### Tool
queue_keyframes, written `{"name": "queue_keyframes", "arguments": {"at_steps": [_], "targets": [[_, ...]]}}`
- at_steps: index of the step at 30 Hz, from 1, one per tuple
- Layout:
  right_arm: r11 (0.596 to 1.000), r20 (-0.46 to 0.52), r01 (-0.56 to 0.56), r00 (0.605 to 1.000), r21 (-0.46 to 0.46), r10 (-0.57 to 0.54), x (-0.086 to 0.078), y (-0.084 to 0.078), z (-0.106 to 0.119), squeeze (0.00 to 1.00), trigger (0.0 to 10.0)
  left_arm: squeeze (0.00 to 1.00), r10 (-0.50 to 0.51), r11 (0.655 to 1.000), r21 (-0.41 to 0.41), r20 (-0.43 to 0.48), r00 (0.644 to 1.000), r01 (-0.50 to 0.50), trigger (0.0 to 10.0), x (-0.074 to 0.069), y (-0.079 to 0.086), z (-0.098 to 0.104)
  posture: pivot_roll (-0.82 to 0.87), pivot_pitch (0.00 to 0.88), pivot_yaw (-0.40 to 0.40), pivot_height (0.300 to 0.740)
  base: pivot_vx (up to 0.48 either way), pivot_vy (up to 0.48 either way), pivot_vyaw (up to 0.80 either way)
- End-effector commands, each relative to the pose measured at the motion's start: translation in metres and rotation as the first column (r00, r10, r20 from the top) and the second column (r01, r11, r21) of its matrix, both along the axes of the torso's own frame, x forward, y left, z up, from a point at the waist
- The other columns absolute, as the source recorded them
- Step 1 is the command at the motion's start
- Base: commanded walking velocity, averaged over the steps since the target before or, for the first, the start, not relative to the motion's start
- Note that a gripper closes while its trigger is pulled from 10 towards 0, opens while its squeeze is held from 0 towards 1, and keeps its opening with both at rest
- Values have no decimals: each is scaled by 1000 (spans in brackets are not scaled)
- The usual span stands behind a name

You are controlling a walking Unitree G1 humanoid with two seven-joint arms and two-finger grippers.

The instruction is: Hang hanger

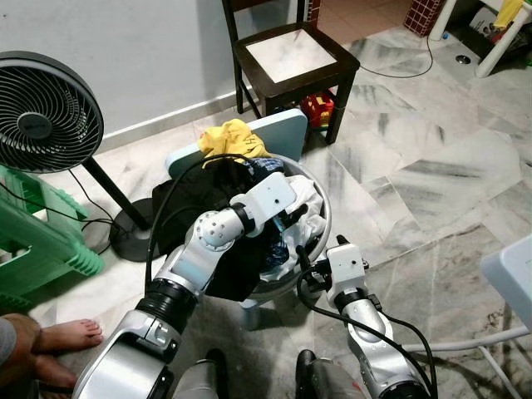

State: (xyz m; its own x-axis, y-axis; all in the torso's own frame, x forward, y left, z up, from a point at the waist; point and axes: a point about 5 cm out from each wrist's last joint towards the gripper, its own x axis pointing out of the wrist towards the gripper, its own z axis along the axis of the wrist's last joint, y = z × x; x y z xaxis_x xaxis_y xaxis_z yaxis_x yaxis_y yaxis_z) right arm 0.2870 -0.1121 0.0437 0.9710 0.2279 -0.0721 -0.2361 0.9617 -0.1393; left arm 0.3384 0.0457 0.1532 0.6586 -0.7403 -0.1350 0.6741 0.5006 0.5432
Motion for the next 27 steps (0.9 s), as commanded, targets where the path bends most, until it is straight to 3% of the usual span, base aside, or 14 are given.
{"name": "queue_keyframes", "arguments": {"at_steps": [1,8,15,16,17,18,19,27], "targets": [[1000,-25,-3,1000,-5,3,-4,0,-7,0,10000,0,-26,998,60,-55,998,29,10000,-10,-1,-16,-10,260,54,740,0,0,0],[1000,-28,11,1000,-4,-11,-5,-1,-8,0,10000,0,19,992,129,-148,989,0,10000,-14,13,-42,-10,260,58,740,0,0,0],[1000,-37,2,999,-9,-2,-6,0,-10,0,10000,0,177,977,160,-232,956,-142,9725,-10,42,-63,-4,260,48,740,0,0,0],[1000,-36,0,999,-10,-1,-5,0,-9,0,10000,0,187,974,169,-230,955,-150,5176,-8,45,-63,-3,261,46,740,0,0,0],[1000,-36,0,999,-10,-1,-5,0,-9,0,10000,0,187,974,169,-230,955,-150,5176,-8,45,-63,-3,261,46,740,0,0,0],[1000,-35,0,999,-12,0,-4,-1,-9,0,10000,0,193,973,166,-228,954,-157,3765,-7,46,-62,-3,261,46,740,0,0,0],[1000,-35,0,999,-13,0,-4,-1,-9,0,10000,0,195,973,165,-226,954,-159,0,-6,47,-61,-2,259,46,740,0,0,0],[1000,-37,2,999,-17,-3,-4,-2,-9,0,10000,0,215,969,172,-213,953,-180,0,-3,53,-60,0,261,47,740,0,0,0]]}}
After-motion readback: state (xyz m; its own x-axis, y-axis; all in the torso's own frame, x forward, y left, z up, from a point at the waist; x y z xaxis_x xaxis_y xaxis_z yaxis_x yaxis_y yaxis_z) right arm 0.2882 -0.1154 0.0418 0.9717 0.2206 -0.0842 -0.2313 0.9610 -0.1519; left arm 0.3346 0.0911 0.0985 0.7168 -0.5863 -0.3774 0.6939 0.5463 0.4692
